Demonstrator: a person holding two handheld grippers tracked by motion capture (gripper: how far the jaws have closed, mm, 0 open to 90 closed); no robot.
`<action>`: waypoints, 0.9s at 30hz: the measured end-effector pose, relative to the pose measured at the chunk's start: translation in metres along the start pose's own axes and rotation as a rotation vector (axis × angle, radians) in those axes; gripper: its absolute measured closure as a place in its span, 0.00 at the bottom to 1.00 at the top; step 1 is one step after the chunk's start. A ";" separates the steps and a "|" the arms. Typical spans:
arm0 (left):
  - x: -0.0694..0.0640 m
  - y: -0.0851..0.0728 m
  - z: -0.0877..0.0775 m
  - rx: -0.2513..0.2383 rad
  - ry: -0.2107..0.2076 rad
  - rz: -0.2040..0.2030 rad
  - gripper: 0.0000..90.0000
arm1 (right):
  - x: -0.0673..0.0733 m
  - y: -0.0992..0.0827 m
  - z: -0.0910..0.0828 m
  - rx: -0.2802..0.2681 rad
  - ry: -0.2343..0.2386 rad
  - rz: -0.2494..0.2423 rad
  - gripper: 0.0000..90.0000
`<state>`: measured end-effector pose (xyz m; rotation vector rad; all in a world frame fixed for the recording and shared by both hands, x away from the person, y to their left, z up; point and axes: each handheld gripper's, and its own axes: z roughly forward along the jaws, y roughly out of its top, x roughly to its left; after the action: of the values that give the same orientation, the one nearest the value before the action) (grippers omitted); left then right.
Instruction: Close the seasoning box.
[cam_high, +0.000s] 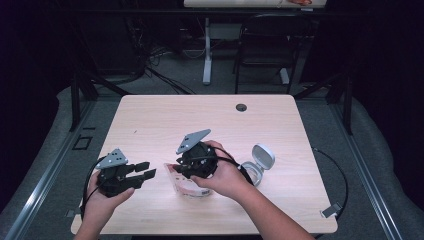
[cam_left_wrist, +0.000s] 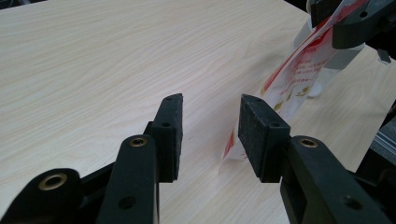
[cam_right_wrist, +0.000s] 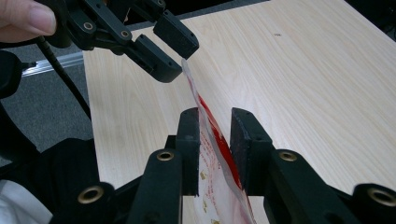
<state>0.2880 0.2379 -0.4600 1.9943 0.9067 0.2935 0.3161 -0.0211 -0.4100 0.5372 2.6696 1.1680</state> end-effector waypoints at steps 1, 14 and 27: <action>0.000 0.000 0.000 0.001 0.000 0.001 0.67 | 0.000 0.000 0.000 0.003 0.002 0.001 0.82; 0.000 0.000 0.000 0.000 -0.002 0.000 0.67 | -0.001 0.001 0.003 0.053 -0.005 -0.019 0.84; 0.000 0.000 0.001 0.002 -0.002 0.004 0.67 | -0.003 0.003 0.005 0.084 0.002 -0.034 0.89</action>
<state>0.2888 0.2377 -0.4607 1.9979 0.9021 0.2931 0.3208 -0.0173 -0.4112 0.5011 2.7290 1.0516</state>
